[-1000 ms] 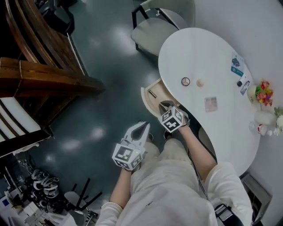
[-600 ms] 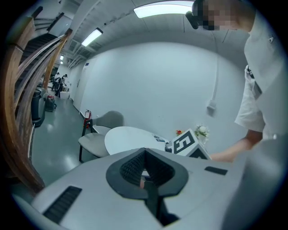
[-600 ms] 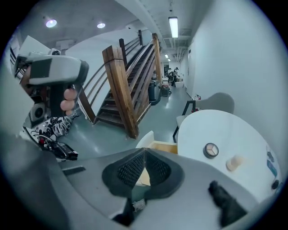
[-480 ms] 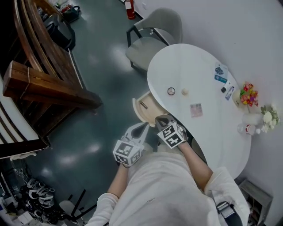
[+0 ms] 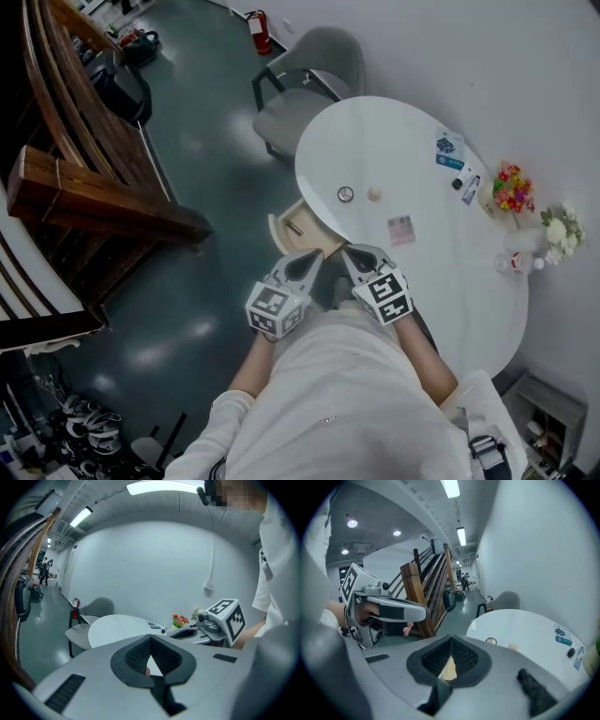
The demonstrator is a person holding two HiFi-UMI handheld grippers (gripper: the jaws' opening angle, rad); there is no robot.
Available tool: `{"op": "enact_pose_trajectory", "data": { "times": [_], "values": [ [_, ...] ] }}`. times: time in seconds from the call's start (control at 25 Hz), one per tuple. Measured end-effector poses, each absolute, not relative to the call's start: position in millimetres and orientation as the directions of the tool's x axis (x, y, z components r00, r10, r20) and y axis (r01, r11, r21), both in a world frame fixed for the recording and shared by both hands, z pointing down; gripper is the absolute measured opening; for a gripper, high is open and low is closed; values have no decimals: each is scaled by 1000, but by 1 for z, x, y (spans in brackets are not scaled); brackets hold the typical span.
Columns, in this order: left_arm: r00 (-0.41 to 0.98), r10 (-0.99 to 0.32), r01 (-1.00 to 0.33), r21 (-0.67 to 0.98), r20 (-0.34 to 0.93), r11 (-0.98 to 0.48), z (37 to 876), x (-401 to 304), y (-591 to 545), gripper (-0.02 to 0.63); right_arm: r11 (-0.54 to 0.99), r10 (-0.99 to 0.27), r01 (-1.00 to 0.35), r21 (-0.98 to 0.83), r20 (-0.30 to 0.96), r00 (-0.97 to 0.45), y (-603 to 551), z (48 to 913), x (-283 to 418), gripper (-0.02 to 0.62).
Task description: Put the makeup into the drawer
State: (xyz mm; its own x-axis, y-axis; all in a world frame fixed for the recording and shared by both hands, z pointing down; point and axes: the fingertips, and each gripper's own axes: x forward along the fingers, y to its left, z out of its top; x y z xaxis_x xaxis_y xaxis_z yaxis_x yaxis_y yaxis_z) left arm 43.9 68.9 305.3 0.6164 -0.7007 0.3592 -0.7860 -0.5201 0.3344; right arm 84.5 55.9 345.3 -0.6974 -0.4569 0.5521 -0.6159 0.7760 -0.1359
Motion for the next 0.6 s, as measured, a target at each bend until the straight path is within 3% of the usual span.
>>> {"op": "enact_pose_trajectory", "data": {
  "times": [0.6],
  "values": [
    [679, -632, -734, 314, 374, -603, 305, 88, 58, 8, 690, -544, -708, -149, 537, -644, 53, 345, 143, 12]
  ]
}}
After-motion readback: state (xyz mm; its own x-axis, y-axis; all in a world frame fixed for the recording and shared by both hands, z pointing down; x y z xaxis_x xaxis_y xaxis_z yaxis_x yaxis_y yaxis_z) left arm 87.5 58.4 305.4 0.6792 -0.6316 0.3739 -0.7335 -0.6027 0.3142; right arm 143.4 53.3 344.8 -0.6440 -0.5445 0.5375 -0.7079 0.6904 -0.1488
